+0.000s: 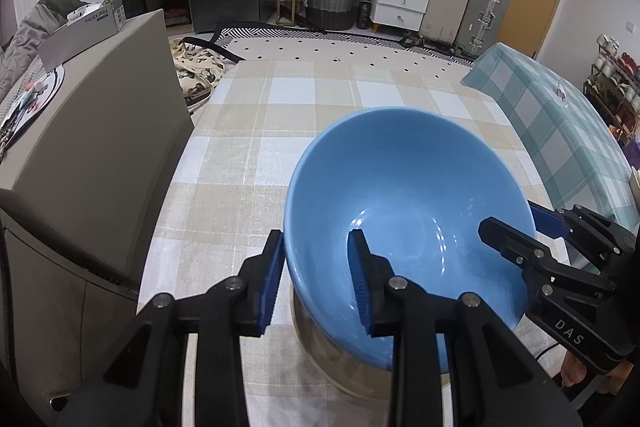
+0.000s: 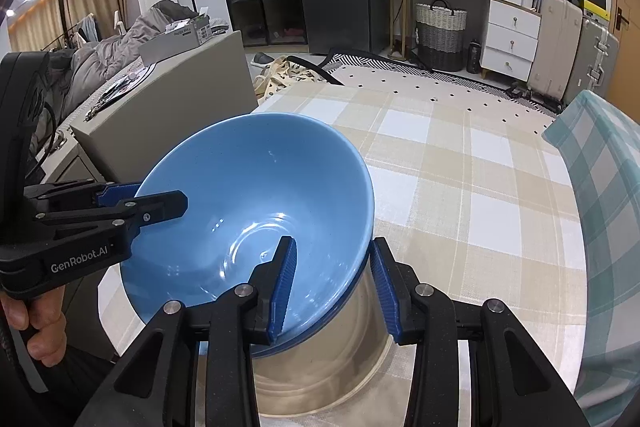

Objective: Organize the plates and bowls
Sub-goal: 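Lower the nested blue bowls onto the beige plate stack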

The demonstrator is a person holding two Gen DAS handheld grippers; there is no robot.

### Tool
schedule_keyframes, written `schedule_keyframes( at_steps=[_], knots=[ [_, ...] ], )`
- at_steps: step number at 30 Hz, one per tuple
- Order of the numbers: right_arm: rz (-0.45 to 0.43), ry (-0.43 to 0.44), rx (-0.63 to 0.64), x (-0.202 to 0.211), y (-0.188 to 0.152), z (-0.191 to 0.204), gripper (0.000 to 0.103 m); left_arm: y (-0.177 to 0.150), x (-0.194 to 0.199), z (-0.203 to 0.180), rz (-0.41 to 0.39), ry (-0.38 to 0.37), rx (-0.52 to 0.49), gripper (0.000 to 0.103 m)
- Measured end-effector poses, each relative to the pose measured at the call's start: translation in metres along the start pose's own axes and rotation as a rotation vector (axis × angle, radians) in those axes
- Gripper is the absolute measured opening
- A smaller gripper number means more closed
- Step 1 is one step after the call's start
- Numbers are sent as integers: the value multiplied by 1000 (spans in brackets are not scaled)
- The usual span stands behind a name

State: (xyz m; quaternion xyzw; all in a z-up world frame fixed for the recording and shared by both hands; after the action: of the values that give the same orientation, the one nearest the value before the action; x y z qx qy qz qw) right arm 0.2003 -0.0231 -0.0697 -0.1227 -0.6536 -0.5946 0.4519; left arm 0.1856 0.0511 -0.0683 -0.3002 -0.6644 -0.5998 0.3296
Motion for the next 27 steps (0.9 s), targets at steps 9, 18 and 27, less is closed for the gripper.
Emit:
schedule_keyframes(
  at_steps=[9,18,27],
  knots=[
    [-7,-11,-18,-1,2,-10,39,9,-4,-4,-30,-8,-15,30],
    [-10,-17,-8,-2,3,-9,40,3,-11,-3,-6,-3,-21,30],
    [-6,-22,-5,-4,2,-9,42,4,-12,-7,-13,12,-43,31]
  ],
)
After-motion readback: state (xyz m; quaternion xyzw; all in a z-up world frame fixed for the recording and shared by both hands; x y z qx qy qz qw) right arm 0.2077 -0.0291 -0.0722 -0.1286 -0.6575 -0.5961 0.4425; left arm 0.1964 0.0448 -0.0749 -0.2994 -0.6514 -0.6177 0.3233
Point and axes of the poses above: each gripper's, at about its wrist camera, not at the fingertips, and x roughly against the way its jaws point, z to its left, y to its top, the point moved 8 cm from there along -x, roughly the way its jaws point, and after that the axes turned 3 degrees about -x, right-handed, at the moved point
